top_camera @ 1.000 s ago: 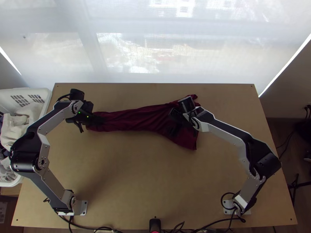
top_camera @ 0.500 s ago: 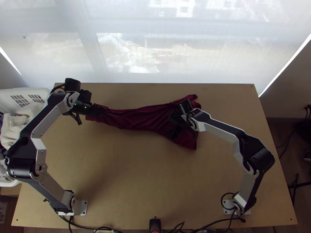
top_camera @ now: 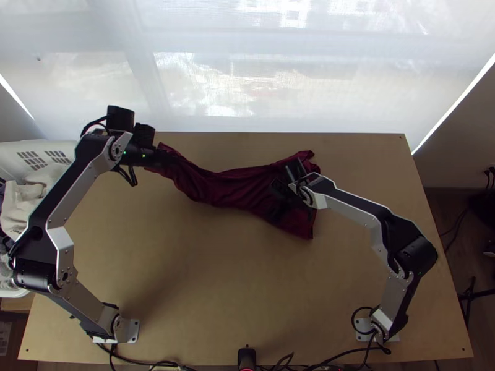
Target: Fold the t-shirt
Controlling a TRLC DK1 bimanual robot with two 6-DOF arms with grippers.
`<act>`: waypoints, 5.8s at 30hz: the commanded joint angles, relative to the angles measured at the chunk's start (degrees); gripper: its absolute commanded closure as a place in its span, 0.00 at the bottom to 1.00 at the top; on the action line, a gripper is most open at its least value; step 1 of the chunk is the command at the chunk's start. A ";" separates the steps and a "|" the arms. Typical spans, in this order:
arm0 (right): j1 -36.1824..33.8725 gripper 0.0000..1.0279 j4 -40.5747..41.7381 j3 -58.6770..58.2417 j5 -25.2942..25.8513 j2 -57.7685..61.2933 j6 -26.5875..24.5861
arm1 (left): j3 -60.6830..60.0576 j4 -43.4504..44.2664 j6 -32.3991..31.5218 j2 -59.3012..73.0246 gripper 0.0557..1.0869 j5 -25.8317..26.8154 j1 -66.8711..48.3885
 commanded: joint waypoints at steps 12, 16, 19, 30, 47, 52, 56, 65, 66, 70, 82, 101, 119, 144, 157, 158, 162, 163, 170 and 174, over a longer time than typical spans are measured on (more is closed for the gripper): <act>-10.56 0.04 -12.49 1.74 0.01 -26.08 0.81 | 13.79 2.90 -1.23 6.16 0.97 1.54 -14.09; -13.55 0.04 -15.22 0.51 0.01 -31.70 1.07 | 16.78 5.01 -2.37 9.06 0.97 1.63 -17.78; -15.04 0.04 -16.54 -1.60 0.01 -35.66 1.16 | 19.59 5.80 -2.55 11.61 0.97 1.63 -21.12; -16.27 0.04 -21.81 -5.82 1.32 -42.78 0.90 | 23.81 13.88 -5.54 19.17 0.97 1.54 -32.19; -16.19 0.04 -25.76 -6.78 2.73 -46.38 1.07 | 28.03 16.26 -6.94 30.15 0.17 0.75 -39.13; -16.27 0.04 -25.85 -7.58 2.73 -47.35 1.25 | 28.20 8.35 -5.10 25.85 0.05 0.75 -38.43; -16.27 0.04 -25.59 -8.02 2.82 -47.43 1.16 | 24.95 2.81 -4.04 20.40 0.05 1.45 -33.60; -12.32 0.04 -20.93 -6.35 2.91 -41.90 0.37 | 1.22 2.90 2.64 8.88 0.05 1.71 -23.75; -11.35 0.04 -19.96 -5.55 2.82 -40.32 0.37 | -0.80 3.95 2.81 8.45 0.05 1.71 -23.05; -6.96 0.04 -16.27 -1.60 2.82 -33.46 0.28 | -6.25 7.21 3.08 8.01 0.05 1.45 -21.56; 4.82 0.04 -8.98 11.50 -0.17 -9.38 0.28 | -3.00 9.67 1.23 15.21 0.05 -1.98 -22.79; -22.43 0.04 -7.75 2.27 -5.62 -7.53 -6.93 | 0.78 7.73 2.55 16.18 0.05 -2.77 -21.29; -13.20 0.04 -7.48 5.96 -5.44 -15.88 1.69 | 22.67 2.46 2.55 27.69 0.05 -2.77 -21.56; -12.32 0.04 -4.58 -1.95 -4.83 -5.07 4.76 | 17.04 0.79 6.06 29.98 0.05 -4.09 -19.71; -13.11 0.04 -3.53 1.04 -4.83 -12.45 2.57 | 17.66 0.17 6.24 25.58 0.05 -5.14 -18.83; -13.02 0.04 -3.18 1.65 -4.83 -13.16 2.39 | 17.66 0.00 6.24 24.53 0.05 -5.14 -18.92; -12.06 0.04 -2.30 3.67 -4.83 -15.44 1.69 | 17.66 -0.62 6.15 20.13 0.05 -5.14 -19.10; -11.35 0.04 -2.30 4.03 -4.83 -15.71 1.69 | 17.66 -0.79 6.06 18.82 0.05 -5.14 -19.10; -4.85 0.04 -1.07 3.50 -4.39 -15.18 1.78 | 13.53 -1.94 5.10 8.80 0.05 -5.93 -17.34; -1.07 0.04 2.45 3.59 -1.75 -12.81 2.39 | 7.29 -1.94 5.80 1.68 0.05 -6.02 -13.65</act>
